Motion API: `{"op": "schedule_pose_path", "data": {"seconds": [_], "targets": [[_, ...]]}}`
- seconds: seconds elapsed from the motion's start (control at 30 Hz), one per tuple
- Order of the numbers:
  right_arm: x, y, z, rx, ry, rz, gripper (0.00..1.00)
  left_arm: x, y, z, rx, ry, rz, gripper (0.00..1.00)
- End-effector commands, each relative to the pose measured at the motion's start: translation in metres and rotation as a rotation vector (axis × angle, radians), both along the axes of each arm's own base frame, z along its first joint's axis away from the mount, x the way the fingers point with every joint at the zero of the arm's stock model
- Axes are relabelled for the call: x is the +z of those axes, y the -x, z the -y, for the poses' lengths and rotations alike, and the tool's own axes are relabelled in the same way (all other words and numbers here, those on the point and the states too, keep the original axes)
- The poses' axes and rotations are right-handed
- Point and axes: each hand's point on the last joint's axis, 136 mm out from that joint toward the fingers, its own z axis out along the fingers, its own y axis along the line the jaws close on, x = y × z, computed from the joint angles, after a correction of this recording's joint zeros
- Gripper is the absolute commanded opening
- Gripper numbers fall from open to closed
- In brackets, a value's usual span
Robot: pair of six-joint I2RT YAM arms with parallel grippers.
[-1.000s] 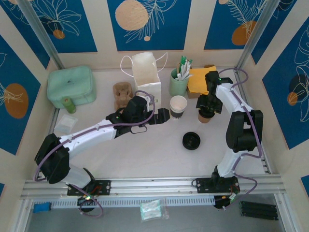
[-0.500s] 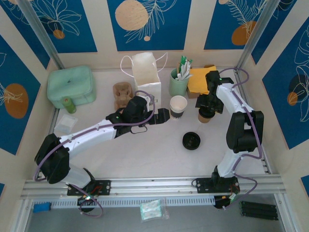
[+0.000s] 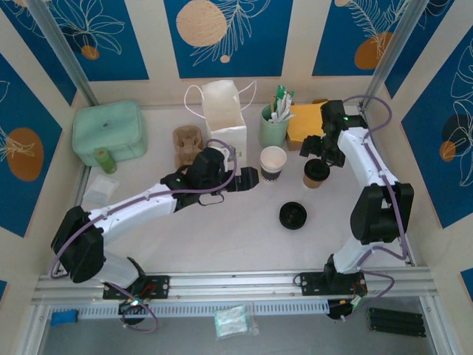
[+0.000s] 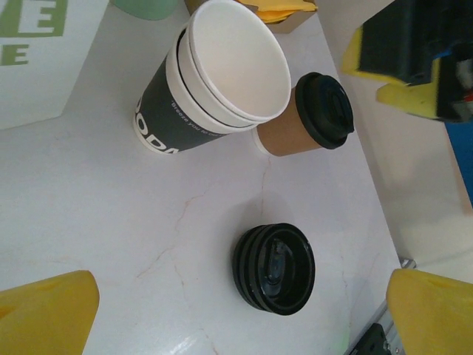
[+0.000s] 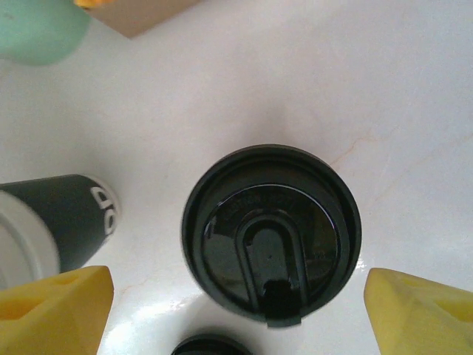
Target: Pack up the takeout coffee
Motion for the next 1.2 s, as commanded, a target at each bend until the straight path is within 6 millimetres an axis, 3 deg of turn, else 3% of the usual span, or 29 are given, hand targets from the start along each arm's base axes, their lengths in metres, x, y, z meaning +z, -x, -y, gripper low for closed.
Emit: {"op": "schedule_pose_path", "data": {"seconds": [0.0, 0.17, 0.33, 0.47, 0.63, 0.87, 1.03, 1.17], "targets": [[0.038, 0.006, -0.011, 0.021, -0.070, 0.077, 0.88, 0.027, 0.000, -0.012, 0.017, -0.007, 0.078, 0.99], [0.070, 0.016, -0.043, 0.102, -0.160, 0.152, 0.85, 0.032, -0.005, -0.042, 0.092, -0.048, 0.114, 0.99], [0.087, 0.034, -0.099, 0.238, -0.256, 0.195, 0.83, 0.022, -0.015, -0.094, 0.235, -0.122, 0.095, 1.00], [0.088, 0.053, -0.157, 0.360, -0.304, 0.201, 0.82, 0.006, -0.026, -0.148, 0.354, -0.185, 0.007, 0.99], [0.077, 0.075, -0.223, 0.472, -0.345, 0.165, 0.81, 0.001, -0.038, -0.187, 0.420, -0.153, -0.014, 0.99], [0.048, 0.099, -0.298, 0.552, -0.377, 0.103, 0.79, -0.011, -0.058, -0.207, 0.433, -0.061, -0.071, 0.98], [0.031, 0.103, -0.325, 0.561, -0.397, 0.069, 0.77, -0.024, -0.072, -0.205, 0.403, -0.042, -0.117, 0.89], [0.019, 0.106, -0.332, 0.552, -0.414, 0.039, 0.75, -0.035, -0.082, -0.203, 0.395, -0.034, -0.147, 0.80]]}}
